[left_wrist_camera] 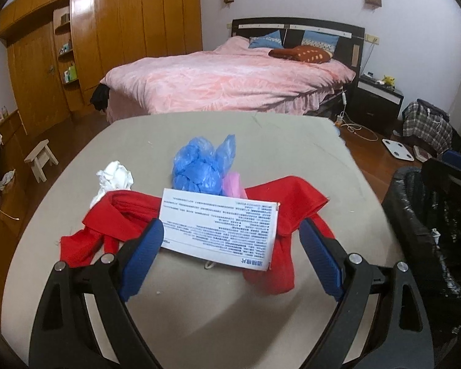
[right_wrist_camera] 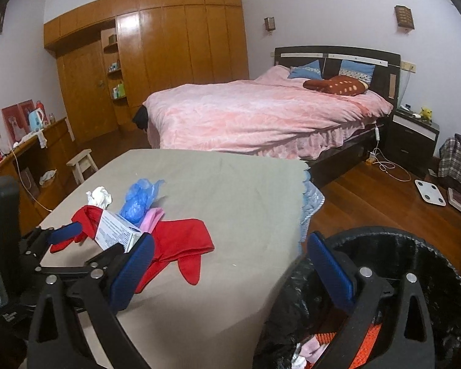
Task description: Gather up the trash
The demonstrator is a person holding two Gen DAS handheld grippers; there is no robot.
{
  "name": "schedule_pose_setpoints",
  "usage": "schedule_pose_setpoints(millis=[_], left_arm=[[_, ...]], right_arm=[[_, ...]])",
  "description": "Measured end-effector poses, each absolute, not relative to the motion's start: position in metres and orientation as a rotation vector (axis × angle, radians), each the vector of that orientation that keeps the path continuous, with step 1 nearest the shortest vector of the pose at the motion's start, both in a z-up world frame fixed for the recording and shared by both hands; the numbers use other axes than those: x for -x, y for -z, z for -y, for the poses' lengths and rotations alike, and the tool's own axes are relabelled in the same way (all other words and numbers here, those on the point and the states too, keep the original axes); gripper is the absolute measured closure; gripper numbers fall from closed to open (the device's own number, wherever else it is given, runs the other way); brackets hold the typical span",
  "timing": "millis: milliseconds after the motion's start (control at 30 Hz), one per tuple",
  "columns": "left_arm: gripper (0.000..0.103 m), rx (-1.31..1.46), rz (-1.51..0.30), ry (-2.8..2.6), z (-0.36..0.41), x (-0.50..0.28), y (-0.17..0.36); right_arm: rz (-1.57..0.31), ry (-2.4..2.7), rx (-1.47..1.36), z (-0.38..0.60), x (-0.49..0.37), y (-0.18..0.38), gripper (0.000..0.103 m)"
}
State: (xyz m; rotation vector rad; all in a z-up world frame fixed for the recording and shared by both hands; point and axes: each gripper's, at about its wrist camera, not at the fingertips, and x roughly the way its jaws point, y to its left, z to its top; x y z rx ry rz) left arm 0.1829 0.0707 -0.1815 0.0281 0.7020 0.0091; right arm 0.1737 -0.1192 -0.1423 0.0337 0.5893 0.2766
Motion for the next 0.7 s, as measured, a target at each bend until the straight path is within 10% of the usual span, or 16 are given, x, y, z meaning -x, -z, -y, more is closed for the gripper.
schedule_pose_setpoints(millis=[700], left_arm=[[0.016, -0.016, -0.779, -0.077, -0.093, -0.189, 0.204]], right_arm=[[-0.613, -0.314, 0.013, 0.093, -0.190, 0.156, 0.006]])
